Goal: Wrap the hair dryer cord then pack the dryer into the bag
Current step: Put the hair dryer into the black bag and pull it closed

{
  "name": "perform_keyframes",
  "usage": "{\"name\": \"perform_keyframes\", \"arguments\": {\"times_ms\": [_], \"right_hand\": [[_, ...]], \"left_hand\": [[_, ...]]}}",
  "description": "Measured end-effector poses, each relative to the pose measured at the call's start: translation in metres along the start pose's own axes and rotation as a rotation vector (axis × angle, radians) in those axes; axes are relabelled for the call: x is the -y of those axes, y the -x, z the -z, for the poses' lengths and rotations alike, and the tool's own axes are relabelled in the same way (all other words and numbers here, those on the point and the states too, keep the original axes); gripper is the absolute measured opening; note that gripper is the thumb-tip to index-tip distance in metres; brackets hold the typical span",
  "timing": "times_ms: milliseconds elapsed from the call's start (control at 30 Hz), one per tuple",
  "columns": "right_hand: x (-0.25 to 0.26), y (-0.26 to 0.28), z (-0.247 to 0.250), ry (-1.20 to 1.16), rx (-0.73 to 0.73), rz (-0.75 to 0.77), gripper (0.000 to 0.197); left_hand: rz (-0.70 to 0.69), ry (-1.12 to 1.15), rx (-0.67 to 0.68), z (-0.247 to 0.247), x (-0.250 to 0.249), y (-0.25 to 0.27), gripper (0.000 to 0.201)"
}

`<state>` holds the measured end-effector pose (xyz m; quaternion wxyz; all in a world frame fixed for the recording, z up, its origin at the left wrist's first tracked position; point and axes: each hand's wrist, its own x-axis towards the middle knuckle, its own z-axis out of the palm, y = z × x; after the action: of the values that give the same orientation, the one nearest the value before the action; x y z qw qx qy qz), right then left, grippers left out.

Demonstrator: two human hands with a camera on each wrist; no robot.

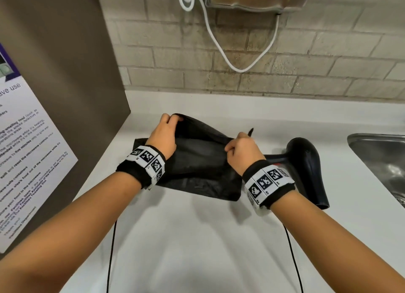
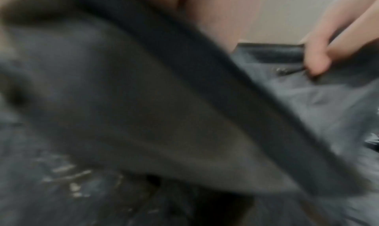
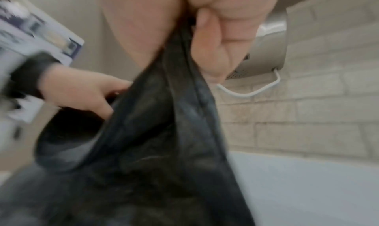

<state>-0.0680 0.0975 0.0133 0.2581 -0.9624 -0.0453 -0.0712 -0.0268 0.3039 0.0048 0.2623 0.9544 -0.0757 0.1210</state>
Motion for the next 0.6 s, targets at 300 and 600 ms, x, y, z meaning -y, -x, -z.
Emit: {"name": "perform_keyframes", "arguments": {"times_ms": [300, 600], "right_hand": [[-0.019, -0.008, -0.003, -0.091, -0.018, -0.157, 0.046], [-0.013, -0.002, -0.009, -0.379, -0.15, -0.092, 0.009]], "left_hand": [[0.12, -0.05, 0.152, 0.009, 0.019, 0.009, 0.064], [0.21, -0.15, 0.04, 0.007, -0.006, 0.006, 0.056]]}}
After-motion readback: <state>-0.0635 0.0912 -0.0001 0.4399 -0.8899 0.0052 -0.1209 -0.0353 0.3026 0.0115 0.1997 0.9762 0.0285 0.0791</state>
